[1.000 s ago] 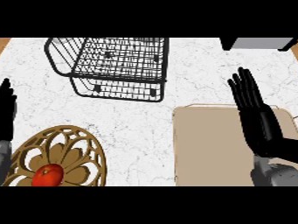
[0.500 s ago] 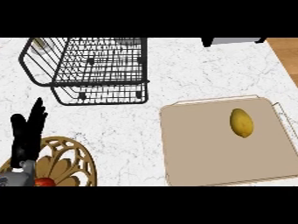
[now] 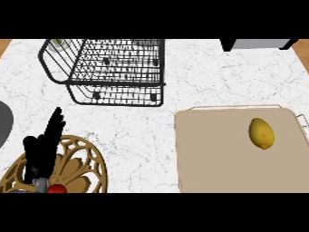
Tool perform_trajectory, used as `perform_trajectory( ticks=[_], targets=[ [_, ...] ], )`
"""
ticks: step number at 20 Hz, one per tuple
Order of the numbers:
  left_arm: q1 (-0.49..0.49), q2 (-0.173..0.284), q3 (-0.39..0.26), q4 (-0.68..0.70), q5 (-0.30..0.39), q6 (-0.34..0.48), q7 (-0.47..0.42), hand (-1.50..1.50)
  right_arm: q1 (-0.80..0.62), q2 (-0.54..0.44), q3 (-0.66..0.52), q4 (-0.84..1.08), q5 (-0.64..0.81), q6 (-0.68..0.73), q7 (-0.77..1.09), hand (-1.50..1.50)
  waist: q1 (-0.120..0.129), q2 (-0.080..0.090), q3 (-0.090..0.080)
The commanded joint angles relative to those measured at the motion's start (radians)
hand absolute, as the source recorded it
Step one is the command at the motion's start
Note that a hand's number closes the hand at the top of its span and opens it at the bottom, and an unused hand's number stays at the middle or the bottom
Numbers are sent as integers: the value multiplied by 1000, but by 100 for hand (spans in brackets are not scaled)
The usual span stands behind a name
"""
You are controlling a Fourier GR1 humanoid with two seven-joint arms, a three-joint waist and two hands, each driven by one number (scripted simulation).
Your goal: Pick the lemon from the tray and place it in the tiered basket
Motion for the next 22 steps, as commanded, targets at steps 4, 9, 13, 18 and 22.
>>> perform_trajectory(
  ticks=[4,9,13,18,22],
  targets=[
    [25,-24,-41,1,-6,-18,4,0,199,-116,172,-75,176,151,351,-150,44,30,-19],
    [52,-37,-63,-10,-19,-13,-22,0,278,-266,180,-163,329,280,619,-150,58,36,-23],
    [39,-40,-66,-24,-18,-16,-15,0,258,-332,194,-242,475,378,886,-150,68,35,-22],
    [33,-39,-59,-2,-24,-13,-11,0,70,-335,258,-304,655,523,1208,-150,75,28,-16],
    [58,-55,-90,-6,-39,-16,-26,0,-48,-269,379,-241,789,622,1295,-150,83,27,-15]
  ],
)
